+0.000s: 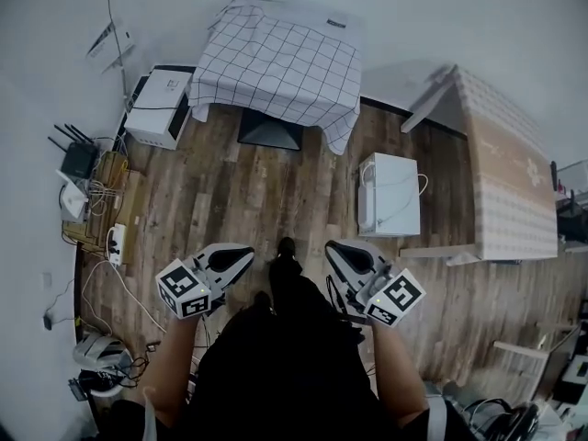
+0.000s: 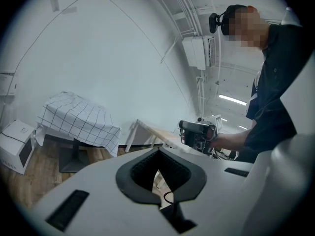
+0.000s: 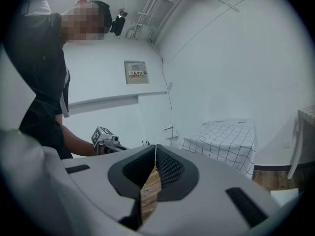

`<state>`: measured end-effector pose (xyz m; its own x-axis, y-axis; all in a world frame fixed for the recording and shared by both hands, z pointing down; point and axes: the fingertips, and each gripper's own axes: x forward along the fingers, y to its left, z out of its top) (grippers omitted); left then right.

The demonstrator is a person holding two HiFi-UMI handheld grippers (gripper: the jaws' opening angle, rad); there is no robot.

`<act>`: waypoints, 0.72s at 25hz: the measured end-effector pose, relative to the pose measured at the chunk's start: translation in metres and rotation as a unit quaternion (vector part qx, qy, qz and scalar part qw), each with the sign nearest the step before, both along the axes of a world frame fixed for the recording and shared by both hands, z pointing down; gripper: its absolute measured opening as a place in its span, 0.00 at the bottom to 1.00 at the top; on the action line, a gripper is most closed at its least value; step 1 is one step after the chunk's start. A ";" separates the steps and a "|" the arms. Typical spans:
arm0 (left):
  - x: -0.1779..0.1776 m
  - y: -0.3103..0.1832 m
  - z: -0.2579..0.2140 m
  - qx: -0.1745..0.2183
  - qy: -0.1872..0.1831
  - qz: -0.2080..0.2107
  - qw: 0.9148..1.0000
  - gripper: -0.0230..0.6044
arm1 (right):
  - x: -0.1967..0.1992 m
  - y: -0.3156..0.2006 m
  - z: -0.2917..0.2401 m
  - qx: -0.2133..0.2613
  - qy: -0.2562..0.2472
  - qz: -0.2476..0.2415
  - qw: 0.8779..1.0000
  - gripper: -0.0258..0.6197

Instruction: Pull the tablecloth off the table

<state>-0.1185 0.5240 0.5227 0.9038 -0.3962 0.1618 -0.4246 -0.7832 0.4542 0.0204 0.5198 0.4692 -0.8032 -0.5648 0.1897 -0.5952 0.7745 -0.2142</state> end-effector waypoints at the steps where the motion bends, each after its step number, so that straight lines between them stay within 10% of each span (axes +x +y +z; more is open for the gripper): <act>1: 0.001 -0.006 0.001 -0.002 -0.002 -0.003 1.000 0.05 | -0.001 -0.008 0.002 0.000 -0.002 -0.005 1.000 0.07; 18: 0.037 -0.154 -0.028 0.003 -0.056 -0.018 0.998 0.05 | 0.025 -0.154 -0.009 0.035 0.002 -0.081 0.996 0.07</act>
<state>-0.0817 0.3704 0.4947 0.8649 -0.4299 0.2591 -0.5011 -0.7686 0.3978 0.0452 0.3662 0.4597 -0.8838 -0.4405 0.1579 -0.4627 0.8730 -0.1544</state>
